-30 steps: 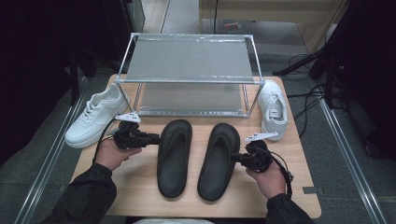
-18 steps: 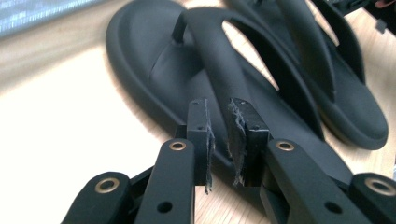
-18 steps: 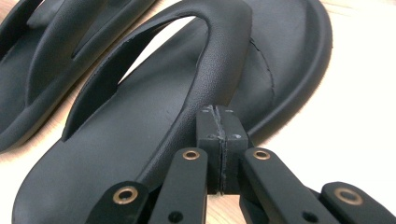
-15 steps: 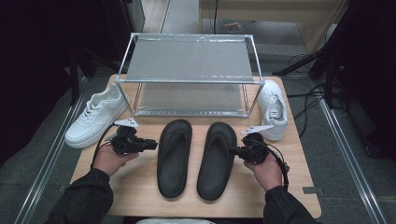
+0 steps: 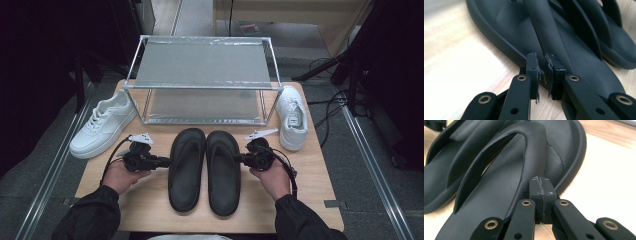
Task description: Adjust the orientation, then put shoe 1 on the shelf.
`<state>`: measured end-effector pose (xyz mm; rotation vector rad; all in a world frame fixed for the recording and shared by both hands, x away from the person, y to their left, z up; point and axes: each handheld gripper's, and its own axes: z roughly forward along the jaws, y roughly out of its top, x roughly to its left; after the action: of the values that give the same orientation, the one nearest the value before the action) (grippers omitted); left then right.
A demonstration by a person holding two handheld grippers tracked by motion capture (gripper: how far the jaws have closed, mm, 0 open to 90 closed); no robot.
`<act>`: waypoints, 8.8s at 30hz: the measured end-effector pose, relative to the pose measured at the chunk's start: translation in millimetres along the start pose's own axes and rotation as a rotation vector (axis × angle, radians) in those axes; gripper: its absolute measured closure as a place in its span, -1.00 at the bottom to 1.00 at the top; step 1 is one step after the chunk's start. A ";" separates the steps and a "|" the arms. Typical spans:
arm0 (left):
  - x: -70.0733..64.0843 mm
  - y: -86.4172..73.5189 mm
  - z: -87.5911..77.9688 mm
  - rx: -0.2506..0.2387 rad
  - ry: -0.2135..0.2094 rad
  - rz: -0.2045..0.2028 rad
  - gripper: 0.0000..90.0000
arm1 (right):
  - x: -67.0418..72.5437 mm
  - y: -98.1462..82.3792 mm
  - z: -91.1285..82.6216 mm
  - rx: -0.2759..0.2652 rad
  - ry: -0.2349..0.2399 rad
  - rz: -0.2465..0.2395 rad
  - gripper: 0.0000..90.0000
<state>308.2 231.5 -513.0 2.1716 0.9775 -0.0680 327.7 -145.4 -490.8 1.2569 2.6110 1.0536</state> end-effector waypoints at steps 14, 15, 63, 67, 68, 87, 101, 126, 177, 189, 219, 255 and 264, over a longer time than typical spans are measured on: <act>-11.7 1.5 10.5 0.038 -0.047 0.015 0.85 | -1.7 2.3 2.0 -0.003 -0.005 -0.003 1.00; -13.3 1.8 11.1 0.043 -0.044 0.022 0.85 | -2.0 2.5 2.3 -0.003 -0.006 0.001 1.00; -37.1 21.3 3.5 -0.056 -0.160 0.058 0.41 | -5.8 5.2 -12.2 -0.186 -0.060 0.052 0.72; -35.4 23.9 -0.9 -0.053 -0.147 0.084 0.20 | 0.2 -0.3 -14.4 -0.197 -0.042 0.054 0.59; -35.1 24.7 -2.2 -0.053 -0.138 0.091 0.12 | 1.6 -1.5 -14.7 -0.204 -0.038 0.052 0.54; -20.9 39.6 -8.6 -0.080 -0.123 0.095 -0.19 | 32.9 -16.4 -12.3 -0.232 0.002 0.061 0.10; -17.8 39.9 -12.8 -0.086 -0.093 0.095 -0.20 | 48.6 -18.8 1.5 -0.230 -0.006 0.033 -0.05; -13.3 39.6 -17.9 -0.119 -0.074 0.080 -0.21 | 62.0 -15.7 45.5 -0.216 -0.076 0.041 0.02; -13.2 1.0 -46.3 -0.152 0.006 0.010 -0.22 | 33.3 39.4 26.0 -0.215 -0.042 0.075 0.68; -15.2 -0.2 -45.0 -0.152 -0.004 0.015 -0.22 | 12.6 81.6 50.6 -0.216 -0.094 0.081 0.68; -16.6 5.0 -41.7 -0.152 -0.030 0.033 -0.22 | -11.8 116.0 102.8 -0.220 -0.200 0.175 0.35; -10.0 53.6 -31.1 -0.139 -0.039 0.099 0.57 | 14.7 33.7 23.0 -0.220 -0.035 0.008 0.87; 5.7 93.2 -50.0 -0.168 -0.069 0.046 0.99 | 24.8 1.8 20.3 -0.191 0.015 -0.029 1.00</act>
<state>362.4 226.9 -422.1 2.0230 0.8628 -0.0379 319.0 -115.8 -499.5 1.1700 2.4605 1.2764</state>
